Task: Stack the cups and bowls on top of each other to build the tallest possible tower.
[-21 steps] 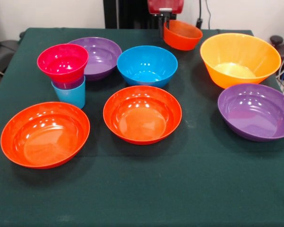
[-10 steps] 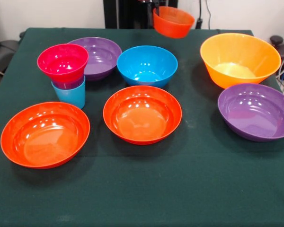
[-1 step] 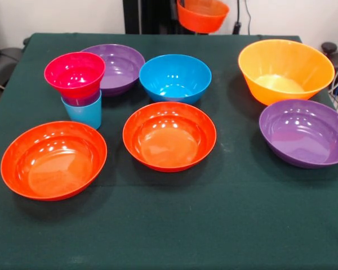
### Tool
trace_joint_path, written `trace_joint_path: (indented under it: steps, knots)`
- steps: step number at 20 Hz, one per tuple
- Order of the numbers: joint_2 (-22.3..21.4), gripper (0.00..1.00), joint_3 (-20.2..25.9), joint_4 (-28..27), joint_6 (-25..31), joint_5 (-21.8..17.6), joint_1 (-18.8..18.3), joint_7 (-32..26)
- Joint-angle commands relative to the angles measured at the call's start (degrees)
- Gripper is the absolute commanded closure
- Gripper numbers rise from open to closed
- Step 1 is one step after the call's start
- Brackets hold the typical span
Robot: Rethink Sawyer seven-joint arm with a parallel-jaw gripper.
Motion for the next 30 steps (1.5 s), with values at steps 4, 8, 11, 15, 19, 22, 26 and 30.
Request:
trace_joint_path:
  steps: [4, 8, 11, 15, 19, 22, 26, 30]
  knots:
    - [-10.2, 1.00, 28.1, 5.2, 19.8, -1.0, -13.6, 8.7]
    - [-11.8, 1.00, 35.5, 6.5, 23.3, 0.9, -19.8, 6.7]
    - [-11.6, 1.00, 39.5, 6.8, 24.6, 1.2, -23.5, 5.7]
    - [-11.4, 1.00, 42.7, 5.9, 27.7, 1.7, -26.8, 3.7]
    - [-10.0, 1.00, 46.2, 4.8, 30.5, 1.6, -29.7, 2.1]
    - [-9.6, 1.00, 49.3, 3.9, 33.3, 2.2, -31.6, 0.8]
    - [-8.2, 1.00, 52.0, 2.1, 37.0, 1.6, -34.2, -1.6]
    - [-8.0, 1.00, 53.1, 0.5, 39.6, 0.6, -35.5, -3.0]
